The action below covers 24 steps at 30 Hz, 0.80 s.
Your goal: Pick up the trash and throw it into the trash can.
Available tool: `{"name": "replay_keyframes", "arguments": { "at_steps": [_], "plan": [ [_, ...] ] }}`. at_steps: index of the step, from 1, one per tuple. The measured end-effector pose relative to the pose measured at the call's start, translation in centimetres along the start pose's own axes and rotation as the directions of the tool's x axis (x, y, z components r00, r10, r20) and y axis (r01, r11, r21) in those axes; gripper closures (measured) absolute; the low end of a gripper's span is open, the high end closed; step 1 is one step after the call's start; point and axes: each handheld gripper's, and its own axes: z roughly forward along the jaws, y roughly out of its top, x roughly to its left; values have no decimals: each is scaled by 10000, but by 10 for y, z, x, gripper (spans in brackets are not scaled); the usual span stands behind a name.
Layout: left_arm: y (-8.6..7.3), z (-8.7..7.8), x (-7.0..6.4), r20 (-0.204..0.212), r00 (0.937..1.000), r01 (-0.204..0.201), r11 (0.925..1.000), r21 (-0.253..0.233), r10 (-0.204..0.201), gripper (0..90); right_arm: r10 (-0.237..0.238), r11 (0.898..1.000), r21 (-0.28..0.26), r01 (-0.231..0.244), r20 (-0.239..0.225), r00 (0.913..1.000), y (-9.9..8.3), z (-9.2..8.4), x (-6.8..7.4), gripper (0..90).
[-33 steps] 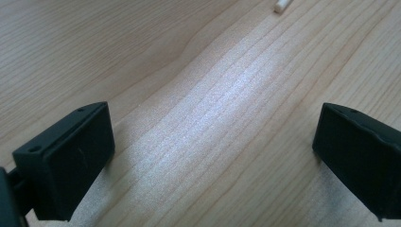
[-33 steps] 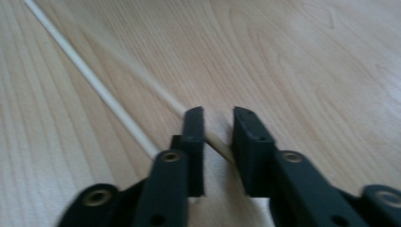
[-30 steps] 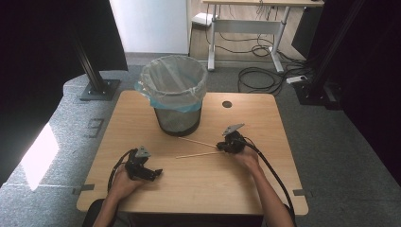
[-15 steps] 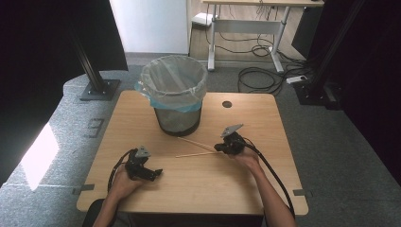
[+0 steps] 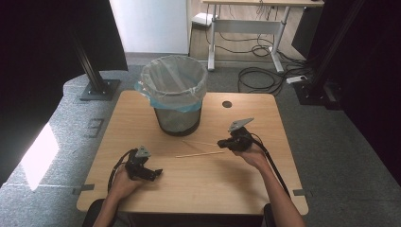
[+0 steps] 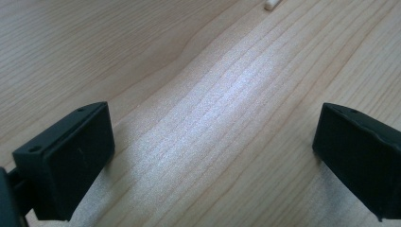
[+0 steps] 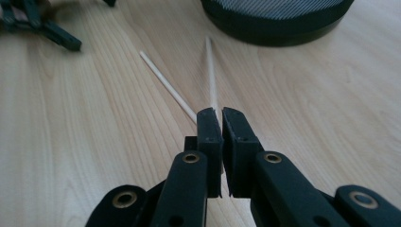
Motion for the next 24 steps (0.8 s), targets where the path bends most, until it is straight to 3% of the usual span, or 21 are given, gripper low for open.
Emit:
{"name": "replay_keyframes", "arguments": {
  "at_steps": [2,15,24],
  "plan": [
    [0,0,0,-23,10000,-17,10000,-3,17,0,89,9998,-189,-87,80,9999,5,-16,2,857],
    [0,0,0,-16,10000,-4,10000,-11,4,0,390,9980,-515,-361,557,9977,35,-72,10,857],
    [0,0,0,-12,10000,-14,10000,20,14,0,826,9945,-729,-758,950,9920,56,-111,6,856]
  ]
}}
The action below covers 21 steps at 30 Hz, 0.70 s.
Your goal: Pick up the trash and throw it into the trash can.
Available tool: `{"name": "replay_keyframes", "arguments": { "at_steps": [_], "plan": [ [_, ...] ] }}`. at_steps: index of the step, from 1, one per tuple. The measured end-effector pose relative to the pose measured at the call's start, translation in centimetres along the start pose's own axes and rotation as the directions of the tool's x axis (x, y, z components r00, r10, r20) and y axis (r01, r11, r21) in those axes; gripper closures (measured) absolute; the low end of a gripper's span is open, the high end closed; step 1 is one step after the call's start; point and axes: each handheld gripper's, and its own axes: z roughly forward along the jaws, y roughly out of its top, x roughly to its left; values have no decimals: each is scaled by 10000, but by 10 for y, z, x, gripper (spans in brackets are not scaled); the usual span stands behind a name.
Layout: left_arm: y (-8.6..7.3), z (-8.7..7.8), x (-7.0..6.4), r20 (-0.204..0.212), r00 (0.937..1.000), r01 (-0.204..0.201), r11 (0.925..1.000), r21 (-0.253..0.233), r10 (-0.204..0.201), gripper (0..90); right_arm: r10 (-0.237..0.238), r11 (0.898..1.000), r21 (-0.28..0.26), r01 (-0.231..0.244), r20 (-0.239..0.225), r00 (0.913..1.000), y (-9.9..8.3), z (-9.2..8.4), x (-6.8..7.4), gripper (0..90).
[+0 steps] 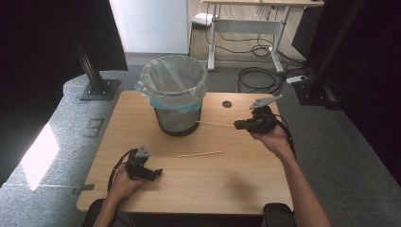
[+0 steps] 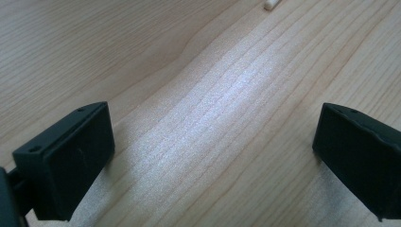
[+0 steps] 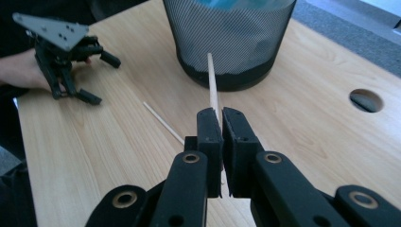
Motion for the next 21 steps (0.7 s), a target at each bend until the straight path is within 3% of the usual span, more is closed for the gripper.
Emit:
{"name": "replay_keyframes", "arguments": {
  "at_steps": [7,15,21],
  "plan": [
    [0,0,0,8,10000,4,10000,-3,-4,0,27,9998,-174,-23,241,9997,21,-28,-2,856],
    [0,0,0,-3,10000,-18,10000,1,18,0,-134,9994,-303,161,883,9960,63,-77,-1,856],
    [0,0,0,-2,10000,-17,10000,0,17,0,-189,9989,-402,235,1115,9936,82,-95,1,856]
  ]
}}
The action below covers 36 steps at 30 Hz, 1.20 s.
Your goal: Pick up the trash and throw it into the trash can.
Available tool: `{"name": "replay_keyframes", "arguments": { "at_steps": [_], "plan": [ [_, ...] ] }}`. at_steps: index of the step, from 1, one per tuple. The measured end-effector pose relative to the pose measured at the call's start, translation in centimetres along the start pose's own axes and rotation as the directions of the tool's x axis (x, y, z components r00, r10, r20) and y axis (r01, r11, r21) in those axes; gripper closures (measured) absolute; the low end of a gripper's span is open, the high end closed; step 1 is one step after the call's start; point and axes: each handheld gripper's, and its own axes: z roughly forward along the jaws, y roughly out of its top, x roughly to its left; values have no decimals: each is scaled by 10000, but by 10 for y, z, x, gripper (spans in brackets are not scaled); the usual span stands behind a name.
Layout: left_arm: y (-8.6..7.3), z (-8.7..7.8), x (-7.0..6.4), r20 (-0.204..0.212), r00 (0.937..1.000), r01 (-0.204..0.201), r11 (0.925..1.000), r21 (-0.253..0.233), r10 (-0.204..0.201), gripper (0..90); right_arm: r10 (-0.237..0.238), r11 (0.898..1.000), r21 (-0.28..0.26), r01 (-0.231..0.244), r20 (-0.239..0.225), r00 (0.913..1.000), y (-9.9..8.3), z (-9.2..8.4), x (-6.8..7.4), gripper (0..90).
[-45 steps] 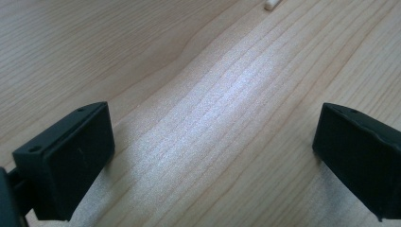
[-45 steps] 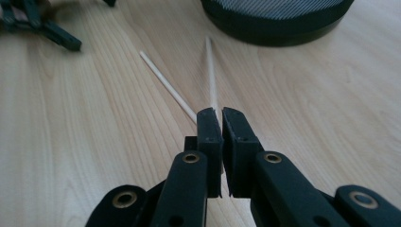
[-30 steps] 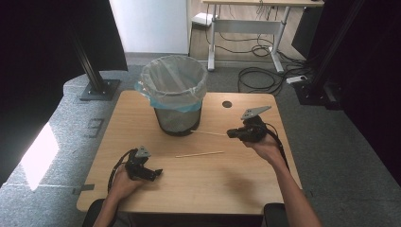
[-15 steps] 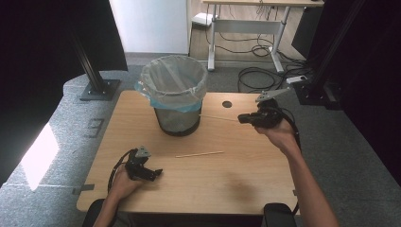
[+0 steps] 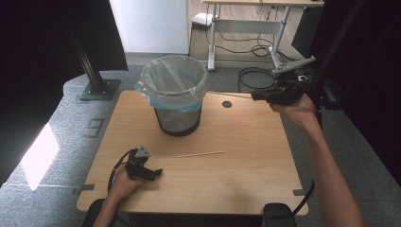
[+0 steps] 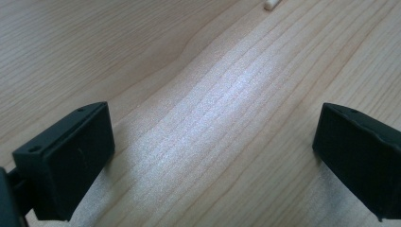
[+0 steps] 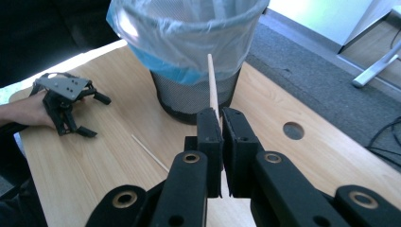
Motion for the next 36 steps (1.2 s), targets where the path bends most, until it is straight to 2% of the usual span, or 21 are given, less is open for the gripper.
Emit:
{"name": "replay_keyframes", "arguments": {
  "at_steps": [5,9,10,11,14,15,18,19,21,22,24,25,27,29,32,33,34,35,36],
  "plan": [
    [0,0,0,2,10000,4,10000,-3,-4,0,-30,9997,-229,33,95,9999,21,-11,-1,856],
    [0,0,0,1,10000,2,10000,0,-2,0,-215,9995,-226,217,85,9997,45,-4,1,856],
    [0,0,0,-1,10000,0,10000,0,0,0,-215,9995,-226,217,85,9997,45,-4,1,856],
    [0,0,0,-4,10000,2,10000,-5,-2,0,-283,9993,-240,284,16,9996,55,3,3,857],
    [0,0,0,-6,10000,5,10000,-10,-5,0,-340,9992,-233,338,-77,9994,64,13,5,856],
    [0,0,0,-15,10000,-11,10000,-2,11,0,-381,9992,-136,379,-162,9991,72,27,7,856],
    [0,0,0,-6,10000,-8,10000,-1,8,0,-382,9993,15,383,-245,9990,80,45,8,856],
    [0,0,0,-6,10000,-6,10000,-2,6,0,-382,9993,15,383,-245,9990,80,45,8,856],
    [0,0,0,10,10000,9,10000,-1,-9,0,-358,9993,83,360,-314,9989,84,59,8,856],
    [0,0,0,12,10000,-9,10000,1,9,0,-335,9992,218,342,-289,9990,88,73,7,856],
    [0,0,0,15,10000,-12,10000,0,12,0,-296,9990,319,304,-255,9992,89,83,6,855],
    [0,0,0,19,10000,-15,10000,1,15,0,-296,9990,319,304,-255,9992,89,83,6,855],
    [0,0,0,25,10000,-18,10000,4,18,0,-270,9989,383,280,-254,9993,92,97,4,850],
    [0,0,0,25,10000,-20,10000,0,20,0,-265,9989,368,274,-248,9993,92,100,4,848],
    [0,0,0,27,10000,-22,10000,0,22,0,-185,9998,118,186,-123,9998,93,104,2,666],
    [0,0,0,27,10000,-22,10000,0,22,0,-185,9998,118,186,-123,9998,93,104,2,666],
    [0,0,0,32,10000,-23,10000,1,23,0,-177,9998,105,176,156,9997,92,103,2,605],
    [0,0,0,33,10000,-24,10000,0,24,0,-177,9998,105,176,156,9997,92,103,2,605],
    [0,0,0,35,10000,-24,10000,-1,24,0,-221,9997,116,219,237,9995,90,100,1,550]
  ]
}}
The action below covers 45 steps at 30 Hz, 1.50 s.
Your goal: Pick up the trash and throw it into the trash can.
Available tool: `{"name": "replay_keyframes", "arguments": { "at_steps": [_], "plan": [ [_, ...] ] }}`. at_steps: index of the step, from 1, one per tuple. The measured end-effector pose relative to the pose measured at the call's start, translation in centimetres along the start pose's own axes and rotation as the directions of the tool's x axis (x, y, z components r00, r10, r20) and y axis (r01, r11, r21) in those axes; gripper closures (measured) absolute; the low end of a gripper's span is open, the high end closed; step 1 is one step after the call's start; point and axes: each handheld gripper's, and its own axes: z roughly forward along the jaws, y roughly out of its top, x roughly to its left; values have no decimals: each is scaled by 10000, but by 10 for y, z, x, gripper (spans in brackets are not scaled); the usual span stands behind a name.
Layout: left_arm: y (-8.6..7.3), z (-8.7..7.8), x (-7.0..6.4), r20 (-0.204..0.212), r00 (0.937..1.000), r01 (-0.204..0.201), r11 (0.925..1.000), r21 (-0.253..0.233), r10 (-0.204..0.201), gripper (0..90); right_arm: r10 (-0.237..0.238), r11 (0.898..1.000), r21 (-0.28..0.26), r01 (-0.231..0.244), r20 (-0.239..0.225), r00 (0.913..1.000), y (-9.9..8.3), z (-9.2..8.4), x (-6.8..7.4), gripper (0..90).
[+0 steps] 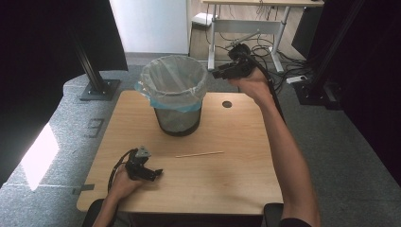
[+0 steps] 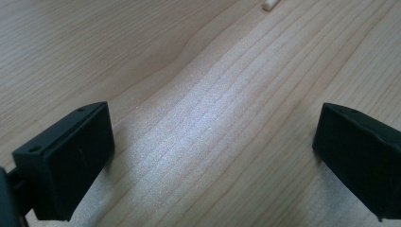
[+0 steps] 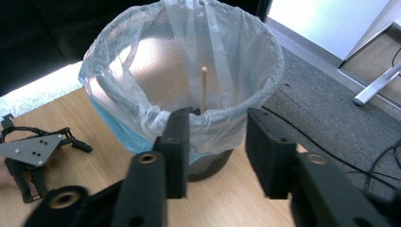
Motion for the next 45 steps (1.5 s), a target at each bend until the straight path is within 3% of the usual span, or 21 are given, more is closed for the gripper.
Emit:
{"name": "replay_keyframes", "arguments": {
  "at_steps": [8,9,13,14,19,22,24,26,28,30,34,41,45],
  "plan": [
    [0,0,0,2,10000,-2,10000,2,2,0,-61,9997,-249,61,8,10000,-15,-13,-1,417],
    [0,0,0,1,10000,-2,10000,3,2,0,-144,9994,-323,146,46,9999,-25,-14,0,361],
    [0,0,0,-1,10000,-2,10000,3,2,0,6,9989,-460,-6,-1,10000,-42,-13,-1,323],
    [0,0,0,-2,10000,-3,10000,5,3,0,23,9987,-514,-23,5,10000,-55,-11,-2,284],
    [0,0,0,-21,10000,-10,10000,5,10,0,-54,9993,-367,54,-12,10000,-79,-3,0,235],
    [0,0,0,-19,10000,1,10000,-2,-1,0,39,9994,-356,-42,-76,10000,-97,6,0,193],
    [0,0,0,-21,10000,-2,10000,-4,2,0,49,9994,-343,-49,10,10000,-119,17,1,159],
    [0,0,0,-18,10000,-2,10000,1,2,0,49,9994,-335,-50,-24,10000,-124,19,1,156],
    [0,0,0,-15,10000,-1,10000,6,1,0,-28,9998,-219,22,-259,9997,-147,33,3,132],
    [0,0,0,-19,10000,13,10000,7,-13,0,-38,9998,-196,31,-323,9995,-152,36,4,126],
    [0,0,0,-23,10000,27,10000,-23,-27,0,-106,9999,-6,106,-819,9966,-187,60,8,98],
    [0,0,0,-7,10000,37,10000,-11,-37,0,117,9983,580,-53,-1097,9939,-224,89,17,97],
    [0,0,0,-8,10000,35,10000,-10,-35,0,-33,9969,773,132,-1265,9920,-243,109,23,177]
  ]
}}
